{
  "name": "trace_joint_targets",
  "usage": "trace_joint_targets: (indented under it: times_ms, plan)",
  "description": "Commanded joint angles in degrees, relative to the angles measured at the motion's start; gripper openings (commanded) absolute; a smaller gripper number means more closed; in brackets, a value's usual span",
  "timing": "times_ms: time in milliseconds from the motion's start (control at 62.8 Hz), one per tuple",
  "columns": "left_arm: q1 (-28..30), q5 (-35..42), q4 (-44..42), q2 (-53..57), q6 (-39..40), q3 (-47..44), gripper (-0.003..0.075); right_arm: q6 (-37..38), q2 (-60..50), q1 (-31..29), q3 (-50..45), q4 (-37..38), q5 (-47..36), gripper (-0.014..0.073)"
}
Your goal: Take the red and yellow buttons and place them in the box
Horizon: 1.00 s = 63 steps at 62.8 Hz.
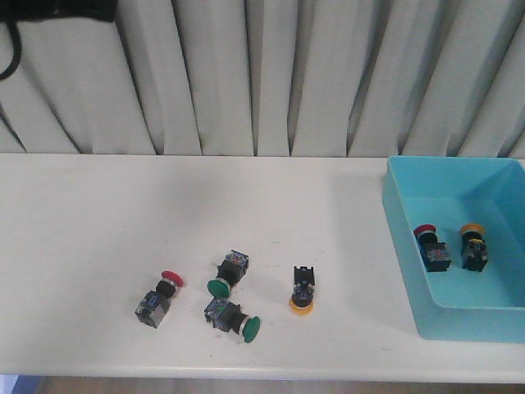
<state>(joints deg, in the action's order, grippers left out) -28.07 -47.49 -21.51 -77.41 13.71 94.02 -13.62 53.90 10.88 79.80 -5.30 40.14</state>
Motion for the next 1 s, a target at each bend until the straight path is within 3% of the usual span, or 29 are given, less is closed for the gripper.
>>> trace_joint_targets:
  times_ms: [0,48,64,175,271,366,525,748,987]
  plan:
    - [1.90,17.84,-0.42,9.68,1.32,-12.96,-0.0006,0.09,-0.32,0.12,1.36,0.09,-4.16,-0.0003]
    - [3.00,24.64,0.09,14.15,1.27,-21.10,-0.0006,0.09,-0.32,0.12,1.36,0.09,-4.16,-0.0003]
    - [4.38,30.17,1.21,18.16,1.27,-28.14,-0.0006,0.09,-0.32,0.12,1.36,0.09,-4.16,-0.0003]
    - [10.00,42.84,5.91,28.97,1.27,-46.98,-0.0006,0.09,-0.32,0.12,1.36,0.09,-4.16,-0.0003]
    - [14.64,48.75,7.87,37.51,1.27,-60.53,-0.0006,0.09,-0.32,0.12,1.36,0.09,-4.16,-0.0003]
    - [17.80,49.12,8.41,43.96,1.27,-70.40,-0.0006,0.09,-0.32,0.12,1.36,0.09,-4.16,-0.0003]
    - [20.82,49.47,8.34,50.60,0.89,-80.69,-0.0006,0.09,-0.32,0.12,1.36,0.09,-4.16,-0.0003]
    - [23.79,56.51,8.34,65.16,-0.85,-92.96,-0.0006,0.09,-0.32,0.12,1.36,0.09,-4.16,-0.0003]
    - [27.88,55.88,8.40,76.27,-0.66,-98.44,-0.0006,0.09,-0.32,0.12,1.36,0.09,-4.16,-0.0003]
